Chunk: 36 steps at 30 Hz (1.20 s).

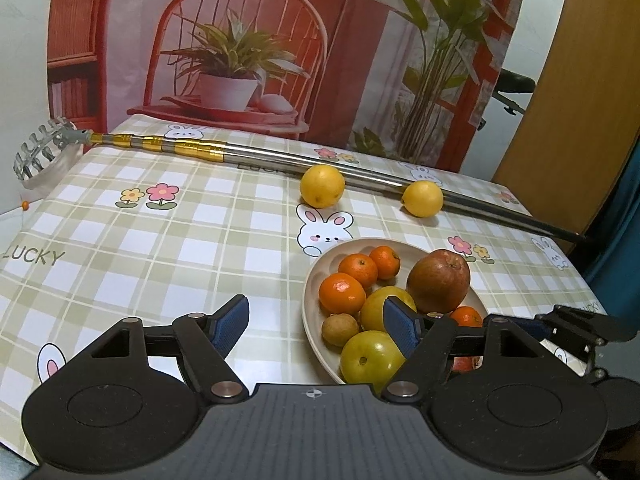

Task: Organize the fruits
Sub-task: 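Lower the red apple onto the plate and open the right tool, then move the right tool to the yellow grapefruit by the rod and grasp it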

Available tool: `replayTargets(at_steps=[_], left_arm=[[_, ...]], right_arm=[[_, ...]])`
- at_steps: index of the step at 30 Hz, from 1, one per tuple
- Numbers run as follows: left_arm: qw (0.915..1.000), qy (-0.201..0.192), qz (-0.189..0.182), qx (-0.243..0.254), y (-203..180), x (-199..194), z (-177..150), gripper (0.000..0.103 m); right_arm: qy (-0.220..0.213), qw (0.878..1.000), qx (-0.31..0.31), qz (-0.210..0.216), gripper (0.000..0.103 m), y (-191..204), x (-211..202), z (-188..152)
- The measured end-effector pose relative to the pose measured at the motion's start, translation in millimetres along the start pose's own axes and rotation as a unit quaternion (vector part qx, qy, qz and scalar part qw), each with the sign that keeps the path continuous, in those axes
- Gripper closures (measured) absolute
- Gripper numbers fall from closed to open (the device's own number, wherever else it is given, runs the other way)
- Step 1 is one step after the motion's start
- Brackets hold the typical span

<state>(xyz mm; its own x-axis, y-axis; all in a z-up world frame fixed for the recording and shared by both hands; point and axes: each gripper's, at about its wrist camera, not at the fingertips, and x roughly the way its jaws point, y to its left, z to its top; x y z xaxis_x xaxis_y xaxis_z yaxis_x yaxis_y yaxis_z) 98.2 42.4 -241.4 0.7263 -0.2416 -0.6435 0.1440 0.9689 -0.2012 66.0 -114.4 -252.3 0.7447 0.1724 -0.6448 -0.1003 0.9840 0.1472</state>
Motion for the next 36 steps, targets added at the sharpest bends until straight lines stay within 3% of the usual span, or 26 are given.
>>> replayTargets(at_steps=[10, 21, 28, 36], left_arm=[[0.9998, -0.012, 0.006, 0.012, -1, -1, 9, 0.025], [0.9992, -0.035, 0.009, 0.018, 2, 7, 47, 0.025], [0.9994, -0.029, 0.011, 0.017, 3, 30, 62, 0.025], [0.9996, -0.024, 0.011, 0.008, 6, 62, 79, 0.025]], right_arm=[[-0.056, 0.998, 0.019, -0.026, 0.027, -25, -19, 12], [-0.102, 0.991, 0.026, -0.078, 0.027, -92, -27, 53], [-0.105, 0.990, 0.025, -0.090, 0.027, -130, 1, 70], [-0.090, 0.991, 0.042, -0.090, 0.028, -166, 68, 88]])
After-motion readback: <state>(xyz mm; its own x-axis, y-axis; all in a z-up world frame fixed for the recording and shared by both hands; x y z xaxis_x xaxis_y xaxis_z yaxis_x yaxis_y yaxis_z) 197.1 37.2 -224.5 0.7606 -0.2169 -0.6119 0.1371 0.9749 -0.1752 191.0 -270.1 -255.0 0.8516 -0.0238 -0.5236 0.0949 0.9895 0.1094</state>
